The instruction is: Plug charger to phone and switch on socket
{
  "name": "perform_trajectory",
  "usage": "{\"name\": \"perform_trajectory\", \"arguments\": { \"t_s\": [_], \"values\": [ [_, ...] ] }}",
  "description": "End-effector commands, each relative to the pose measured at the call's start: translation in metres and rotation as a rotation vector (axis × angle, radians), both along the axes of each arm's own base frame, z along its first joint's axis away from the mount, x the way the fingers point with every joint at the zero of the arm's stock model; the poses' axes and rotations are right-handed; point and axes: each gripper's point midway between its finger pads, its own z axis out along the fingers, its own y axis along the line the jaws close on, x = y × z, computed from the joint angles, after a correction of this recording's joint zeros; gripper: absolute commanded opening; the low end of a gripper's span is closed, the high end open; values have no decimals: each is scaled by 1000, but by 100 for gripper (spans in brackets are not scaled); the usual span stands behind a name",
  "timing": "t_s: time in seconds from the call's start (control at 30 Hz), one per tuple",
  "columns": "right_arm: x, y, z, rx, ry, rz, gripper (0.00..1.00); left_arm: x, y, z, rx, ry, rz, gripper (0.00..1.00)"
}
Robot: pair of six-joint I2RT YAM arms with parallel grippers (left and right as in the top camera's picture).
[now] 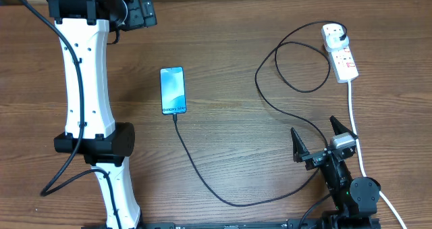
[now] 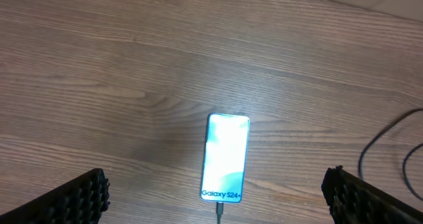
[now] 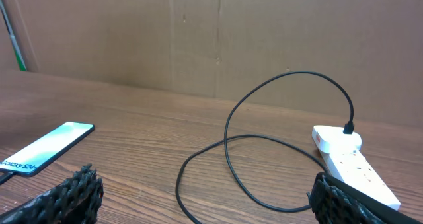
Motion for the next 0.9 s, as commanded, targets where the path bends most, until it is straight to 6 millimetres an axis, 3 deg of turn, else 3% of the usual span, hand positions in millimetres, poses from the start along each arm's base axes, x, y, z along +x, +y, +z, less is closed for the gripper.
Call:
{"name": "perform_trajectory", "arguments": {
  "t_s": [0.0,0.13,0.37,0.47,0.87],
  "values": [
    [-1,2,-1,3,-6,10,100,-4,14,6,55,-10,36,99],
    [-1,2,-1,3,-6,9,100,-6,12,5,47,-27,16,99],
    [-1,2,-1,3,-6,10,100,-15,-30,7,-16,-291,-330,100],
    [-1,2,-1,3,-6,10,100,-33,-37,3,1,-409,-415,99],
    [-1,2,-1,3,-6,10,100,-125,-25,-28,220,-751,-519,100]
  ]
}}
